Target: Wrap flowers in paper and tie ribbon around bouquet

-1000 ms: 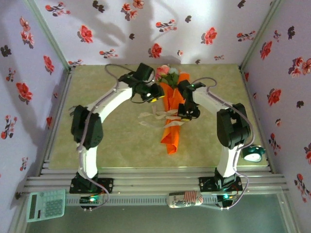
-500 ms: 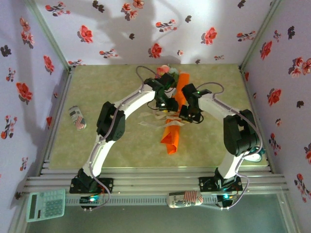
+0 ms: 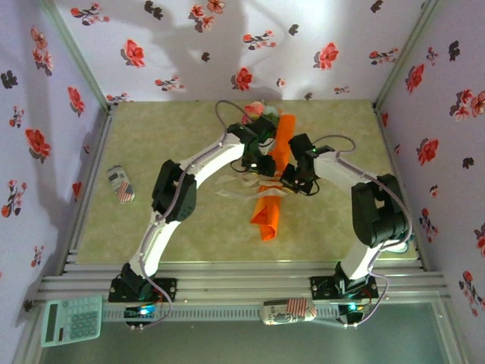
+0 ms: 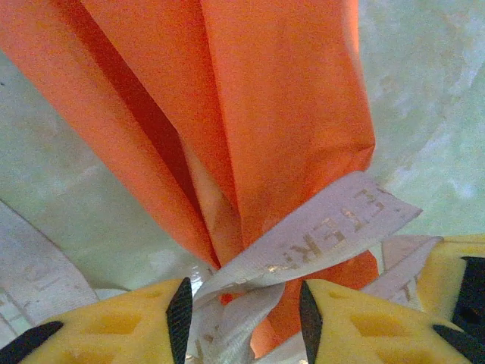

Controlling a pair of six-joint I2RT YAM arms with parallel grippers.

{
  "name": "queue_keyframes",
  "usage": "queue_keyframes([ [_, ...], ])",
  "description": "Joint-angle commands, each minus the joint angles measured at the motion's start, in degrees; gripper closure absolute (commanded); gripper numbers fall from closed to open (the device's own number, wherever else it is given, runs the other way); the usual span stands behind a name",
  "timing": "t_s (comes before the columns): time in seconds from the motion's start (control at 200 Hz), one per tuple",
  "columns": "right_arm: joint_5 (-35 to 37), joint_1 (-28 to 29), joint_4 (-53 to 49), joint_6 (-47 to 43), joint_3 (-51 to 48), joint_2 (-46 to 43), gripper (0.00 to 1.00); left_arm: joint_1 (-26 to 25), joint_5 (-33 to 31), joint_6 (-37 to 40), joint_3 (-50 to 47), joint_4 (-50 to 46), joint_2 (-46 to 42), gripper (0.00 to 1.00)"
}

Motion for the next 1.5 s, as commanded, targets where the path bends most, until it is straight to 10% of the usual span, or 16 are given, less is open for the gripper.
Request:
queue_keyframes([
  [0.0, -1.79, -1.36, 2.67, 3.67, -2.56, -2.55, 1.0, -1.03, -2.75, 2.33, 0.6, 1.91, -1.95, 0.55],
  [0.415, -6.89, -3.42, 9.17, 8.69, -6.07, -4.45, 1.0, -1.77, -1.31, 3.84, 1.69, 4.67, 2.31, 0.51],
  [0.865, -9.21, -3.78, 16.04, 15.97, -9.73, -5.88, 1.0, -2.2, -1.19, 4.33, 1.26, 3.52, 1.83, 1.0],
  [1.495, -12.09, -3.72, 30.27, 29.31, -16.23, -6.54, 1.0, 0.52, 7.19, -4.16, -9.82, 14.4, -8.98, 1.0],
])
